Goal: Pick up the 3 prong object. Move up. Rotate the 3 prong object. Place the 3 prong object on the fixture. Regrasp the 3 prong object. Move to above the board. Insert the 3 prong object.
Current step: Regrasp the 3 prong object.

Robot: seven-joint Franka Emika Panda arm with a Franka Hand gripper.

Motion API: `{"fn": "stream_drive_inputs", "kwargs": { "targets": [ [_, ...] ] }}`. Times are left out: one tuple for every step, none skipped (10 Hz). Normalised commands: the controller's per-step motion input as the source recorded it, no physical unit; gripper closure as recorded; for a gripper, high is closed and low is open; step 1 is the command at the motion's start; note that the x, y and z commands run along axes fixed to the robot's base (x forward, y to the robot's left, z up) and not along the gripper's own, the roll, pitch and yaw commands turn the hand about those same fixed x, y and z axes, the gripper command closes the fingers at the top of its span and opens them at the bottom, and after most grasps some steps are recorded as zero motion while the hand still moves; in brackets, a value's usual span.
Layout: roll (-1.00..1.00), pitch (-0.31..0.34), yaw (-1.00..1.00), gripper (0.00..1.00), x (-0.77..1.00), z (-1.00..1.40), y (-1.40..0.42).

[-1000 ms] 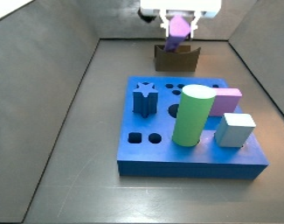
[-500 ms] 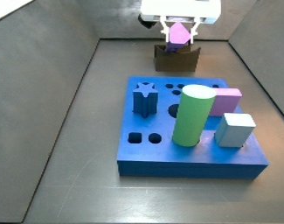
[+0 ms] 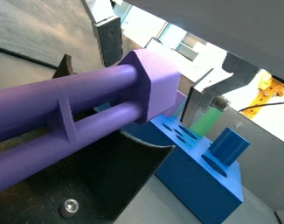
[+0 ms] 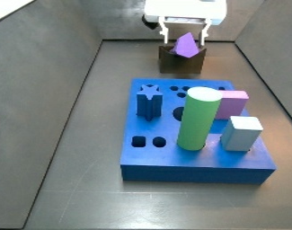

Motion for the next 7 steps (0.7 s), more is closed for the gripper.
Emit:
{"fn": "stream_drive_inputs", "kwargs": {
  "targets": [
    [-0.07,0.017,0.13,0.00,0.00,1.00,0.00],
    [-0.06,0.017,0.11,0.00,-0.02,1.00,0.00],
    [-0.05,0.018,0.09,0.00,-0.03,1.00,0.00],
    [-0.05,0.014,0.06,0.00,-0.05,1.00,0.00],
    [-0.05,0.011,0.05,0.00,-0.05,0.93,0.00],
    [-0.04,0.005,0.04,0.00,-0.05,0.68,0.00],
    [-0.05,0.000,0.03,0.00,-0.04,0.42,0.01]
  ]
}}
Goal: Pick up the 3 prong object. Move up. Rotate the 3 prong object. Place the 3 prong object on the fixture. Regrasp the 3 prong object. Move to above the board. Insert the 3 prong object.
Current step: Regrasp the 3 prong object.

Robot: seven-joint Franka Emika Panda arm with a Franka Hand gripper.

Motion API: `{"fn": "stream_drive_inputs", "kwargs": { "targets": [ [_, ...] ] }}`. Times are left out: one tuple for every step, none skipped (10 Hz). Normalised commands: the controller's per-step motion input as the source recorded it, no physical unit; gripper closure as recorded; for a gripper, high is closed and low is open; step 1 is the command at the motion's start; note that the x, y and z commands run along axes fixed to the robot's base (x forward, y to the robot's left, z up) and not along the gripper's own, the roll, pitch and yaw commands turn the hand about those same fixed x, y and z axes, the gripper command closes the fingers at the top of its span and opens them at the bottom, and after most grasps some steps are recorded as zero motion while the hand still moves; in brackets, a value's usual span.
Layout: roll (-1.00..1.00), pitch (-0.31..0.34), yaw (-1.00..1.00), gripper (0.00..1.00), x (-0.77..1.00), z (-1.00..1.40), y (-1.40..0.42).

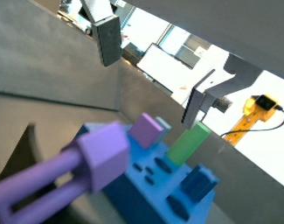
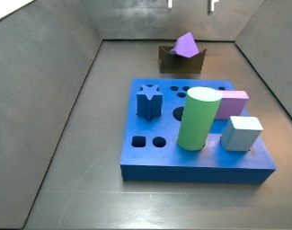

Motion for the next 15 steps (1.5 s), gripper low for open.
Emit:
{"fn": "stream_drive_inputs", "kwargs": {
  "targets": [
    [-0.05,-0.003,0.03,0.00,-0.03,0.23,0.01],
    [1.00,0.039,0.01,0.00,0.16,0.71,-0.75],
    [1.00,0.039,0.01,0.00,0.16,0.66,-0.73],
    [1.00,0.037,0.01,0.00,0.07,0.49,-0.54],
    [1.00,0.034,0.01,0.00,0.03,0.29,-0.34],
    [1.00,0.031,0.01,0.00,0.01,0.08,-0.14],
    [1.00,0.031,0.01,0.00,0.01,0.02,-0.05],
    [1.00,0.030,0.01,0.00,0.01,0.01,-0.03],
    [1.00,0.027,0.01,0.00,0.00,0.01,-0.03],
    [1.00,0.024,0.01,0.00,0.00,0.01,-0.02],
    [1.00,0.022,0.01,0.00,0.00,0.01,-0.02],
    [1.00,0.020,0.01,0.00,0.01,0.00,-0.02],
    [1.00,0.018,0.01,0.00,0.01,0.00,-0.02],
    [1.00,0.020,0.01,0.00,0.01,0.01,-0.02],
    [1.00,0.024,0.01,0.00,0.01,0.01,-0.02]
  ]
}}
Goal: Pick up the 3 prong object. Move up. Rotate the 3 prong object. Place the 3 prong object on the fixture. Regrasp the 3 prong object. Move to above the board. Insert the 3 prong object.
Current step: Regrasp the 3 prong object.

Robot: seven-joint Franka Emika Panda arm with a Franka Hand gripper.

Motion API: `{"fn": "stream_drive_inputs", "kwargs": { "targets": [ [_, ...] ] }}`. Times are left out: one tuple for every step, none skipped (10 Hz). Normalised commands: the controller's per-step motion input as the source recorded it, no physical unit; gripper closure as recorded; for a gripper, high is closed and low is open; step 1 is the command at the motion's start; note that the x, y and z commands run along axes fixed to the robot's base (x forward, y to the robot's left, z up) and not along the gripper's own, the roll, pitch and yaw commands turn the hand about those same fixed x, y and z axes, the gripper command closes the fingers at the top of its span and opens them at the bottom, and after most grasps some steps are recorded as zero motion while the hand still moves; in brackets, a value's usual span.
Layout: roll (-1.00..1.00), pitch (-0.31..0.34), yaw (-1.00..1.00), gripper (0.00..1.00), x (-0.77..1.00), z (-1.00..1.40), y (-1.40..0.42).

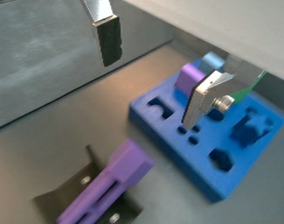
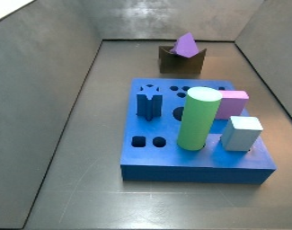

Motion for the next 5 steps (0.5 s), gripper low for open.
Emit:
{"fn": "stream_drive_inputs", "kwargs": {
  "targets": [
    [1.00,0.030,0.01,0.00,0.01,0.01,-0.02],
    [1.00,0.035,0.01,0.00,0.02,0.00,-0.02],
    [1.00,0.045,0.02,0.00,0.04,-0.01,-0.02],
    [1.00,0.052,0.02,0.00,0.05,-0.01,-0.03],
    [1.00,0.067,0.02,0.00,0.07,-0.02,-0.03]
  ]
}}
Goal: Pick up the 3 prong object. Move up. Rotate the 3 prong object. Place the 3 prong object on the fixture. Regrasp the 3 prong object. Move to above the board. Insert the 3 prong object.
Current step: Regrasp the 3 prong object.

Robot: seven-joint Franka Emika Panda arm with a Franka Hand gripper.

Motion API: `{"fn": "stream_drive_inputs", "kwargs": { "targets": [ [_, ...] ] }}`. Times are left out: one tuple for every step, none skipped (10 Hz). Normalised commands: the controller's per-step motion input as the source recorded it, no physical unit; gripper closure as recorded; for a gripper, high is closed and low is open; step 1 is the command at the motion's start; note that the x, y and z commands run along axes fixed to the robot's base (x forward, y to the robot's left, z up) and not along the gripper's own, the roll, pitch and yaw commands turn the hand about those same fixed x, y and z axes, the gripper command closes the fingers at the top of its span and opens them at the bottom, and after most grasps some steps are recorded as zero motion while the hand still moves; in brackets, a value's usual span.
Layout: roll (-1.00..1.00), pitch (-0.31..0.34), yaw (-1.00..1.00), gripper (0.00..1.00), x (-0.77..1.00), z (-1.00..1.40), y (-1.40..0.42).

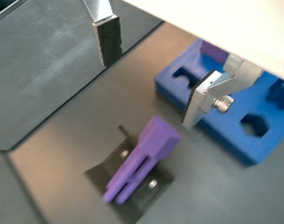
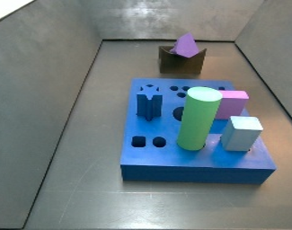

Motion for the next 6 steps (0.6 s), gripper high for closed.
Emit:
{"fn": "stream_drive_inputs", "kwargs": {
  "targets": [
    [1.00,0.081,0.03,0.00,0.08,-0.01,-0.03],
    [1.00,0.103,0.03,0.00,0.10,-0.01,-0.04],
    [1.00,0.131,0.04,0.00,0.12,-0.02,-0.04],
    [1.00,0.155,0.06,0.00,0.13,-0.02,-0.05],
    [1.00,0.179,0.07,0.00,0.14,-0.02,-0.05],
    [1.00,0.202,0.09,0.00,0.16,-0.01,-0.05]
  ]
}}
